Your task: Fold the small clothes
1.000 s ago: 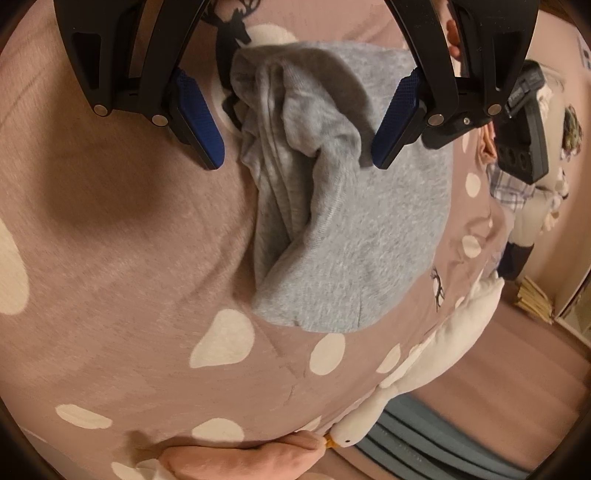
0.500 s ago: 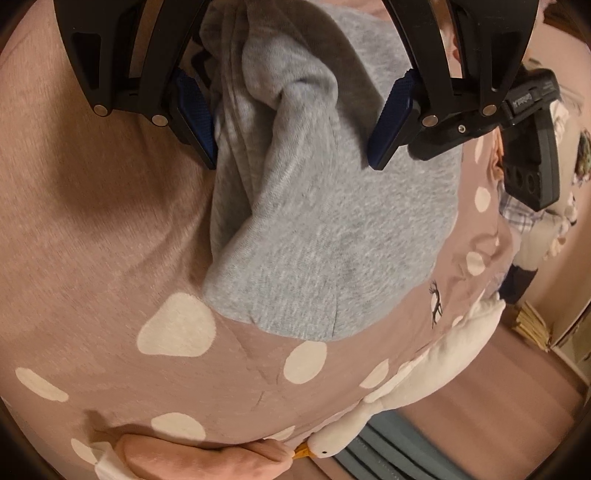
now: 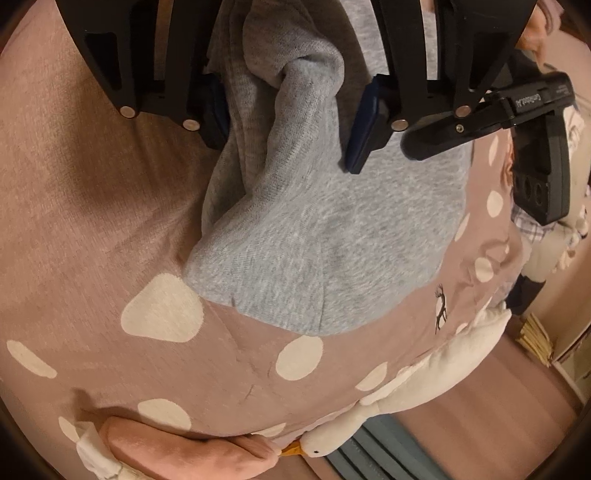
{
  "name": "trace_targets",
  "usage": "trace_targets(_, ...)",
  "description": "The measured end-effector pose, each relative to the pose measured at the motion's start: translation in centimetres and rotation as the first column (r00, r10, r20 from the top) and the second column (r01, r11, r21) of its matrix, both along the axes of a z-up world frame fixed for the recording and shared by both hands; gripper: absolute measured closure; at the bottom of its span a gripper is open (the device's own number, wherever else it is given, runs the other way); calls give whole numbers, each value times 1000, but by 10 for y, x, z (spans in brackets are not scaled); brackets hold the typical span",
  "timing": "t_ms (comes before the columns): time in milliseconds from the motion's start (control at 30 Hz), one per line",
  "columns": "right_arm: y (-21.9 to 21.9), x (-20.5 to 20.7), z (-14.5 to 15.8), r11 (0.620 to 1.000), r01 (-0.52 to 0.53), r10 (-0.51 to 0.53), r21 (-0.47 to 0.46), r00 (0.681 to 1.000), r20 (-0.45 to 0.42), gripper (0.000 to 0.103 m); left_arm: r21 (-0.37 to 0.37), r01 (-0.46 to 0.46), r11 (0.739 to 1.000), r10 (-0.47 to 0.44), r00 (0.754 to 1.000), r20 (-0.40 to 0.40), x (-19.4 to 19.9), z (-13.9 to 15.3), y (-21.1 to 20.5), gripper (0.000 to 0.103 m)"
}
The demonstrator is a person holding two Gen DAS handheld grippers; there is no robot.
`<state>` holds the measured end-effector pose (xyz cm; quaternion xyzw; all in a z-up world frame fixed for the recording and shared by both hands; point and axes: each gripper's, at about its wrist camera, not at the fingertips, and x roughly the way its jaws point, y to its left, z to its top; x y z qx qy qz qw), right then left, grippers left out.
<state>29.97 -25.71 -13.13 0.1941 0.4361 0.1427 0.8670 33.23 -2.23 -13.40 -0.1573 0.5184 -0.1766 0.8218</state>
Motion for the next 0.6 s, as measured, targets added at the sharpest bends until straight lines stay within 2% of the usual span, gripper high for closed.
trace_targets(267,10,-3,7,999,-10,11,-51,1000,26,60,26,-1,1000,1,1000,-2,0,-1,0,11)
trace_targets(333,13,-4,10,998,-7,10,-62,999,33,63,30,-5,1000,5,1000,0,0,0,0,15)
trace_targets(400,15,-5,14,997,-6,10,-79,999,51,70,34,-7,999,7,1000,3,-1,1,0,17)
trace_targets(600,23,-8,21,992,-15,26,-123,996,85,74,50,-5,999,4,1000,29,-6,5,0,24)
